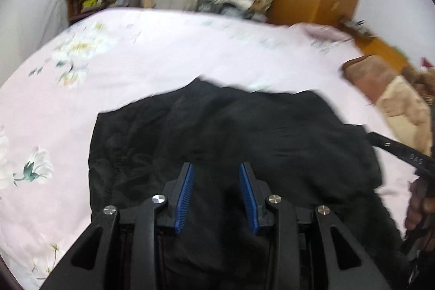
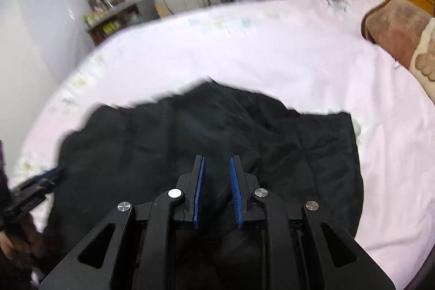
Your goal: Fold large clothes
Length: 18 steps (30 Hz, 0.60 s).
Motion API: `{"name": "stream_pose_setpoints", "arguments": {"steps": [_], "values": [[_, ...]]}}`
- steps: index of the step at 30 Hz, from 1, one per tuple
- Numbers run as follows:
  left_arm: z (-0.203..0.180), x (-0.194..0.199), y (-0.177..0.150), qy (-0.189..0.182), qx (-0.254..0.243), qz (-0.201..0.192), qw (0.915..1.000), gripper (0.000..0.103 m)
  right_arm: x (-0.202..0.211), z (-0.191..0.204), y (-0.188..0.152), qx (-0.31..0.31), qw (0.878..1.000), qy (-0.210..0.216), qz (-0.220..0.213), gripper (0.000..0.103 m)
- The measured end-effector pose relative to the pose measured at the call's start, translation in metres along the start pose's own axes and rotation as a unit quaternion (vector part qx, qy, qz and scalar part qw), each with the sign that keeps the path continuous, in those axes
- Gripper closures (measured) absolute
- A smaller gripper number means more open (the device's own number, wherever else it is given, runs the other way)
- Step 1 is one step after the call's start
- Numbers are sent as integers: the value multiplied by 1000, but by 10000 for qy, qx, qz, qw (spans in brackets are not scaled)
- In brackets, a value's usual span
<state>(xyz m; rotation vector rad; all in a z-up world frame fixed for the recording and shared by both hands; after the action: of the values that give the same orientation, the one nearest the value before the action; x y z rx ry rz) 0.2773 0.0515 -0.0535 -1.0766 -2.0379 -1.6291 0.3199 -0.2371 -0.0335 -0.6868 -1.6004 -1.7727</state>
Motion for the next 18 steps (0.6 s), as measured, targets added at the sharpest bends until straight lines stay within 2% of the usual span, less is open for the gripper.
{"name": "stream_pose_setpoints", "arguments": {"steps": [1, 3, 6, 9, 12, 18], "values": [[-9, 4, -5, -145, -56, -1, 9999, 66, 16, 10, -5, 62, 9997, 178, -121, 84], [-20, -2, -21, -240, -136, 218, 9994, 66, 21, 28, -19, 281, 9989, 363, -91, 84], [-17, -24, -52, -163, -76, 654, 9977, 66, -4, 53, -57, 629, 9961, 423, 460, 84], [-13, -33, -67, -58, -237, 665, 9975, 63, -33, 51, -84, 821, 9929, 244, 822, 84], [-14, -39, -71, 8, -240, 681, 9974, 63, -49, 47, -91, 653, 9921, 219, 1053, 86], [-13, -45, -81, 24, -214, 654, 9976, 63, -61, 50, -95, 775, 9915, 46, 1039, 87]]}}
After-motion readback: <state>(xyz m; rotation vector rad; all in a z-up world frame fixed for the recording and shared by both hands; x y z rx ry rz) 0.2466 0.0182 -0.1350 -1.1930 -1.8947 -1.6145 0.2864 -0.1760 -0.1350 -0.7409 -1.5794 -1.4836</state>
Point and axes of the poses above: each gripper's, at about its wrist camera, not at the fingertips, and x roughly against the way its jaws point, z to its left, y to its top, the point moved 5 cm from there along -x, roughly the way its jaws point, and after that the axes turned 8 degrees about -y, right-handed, at the moved point
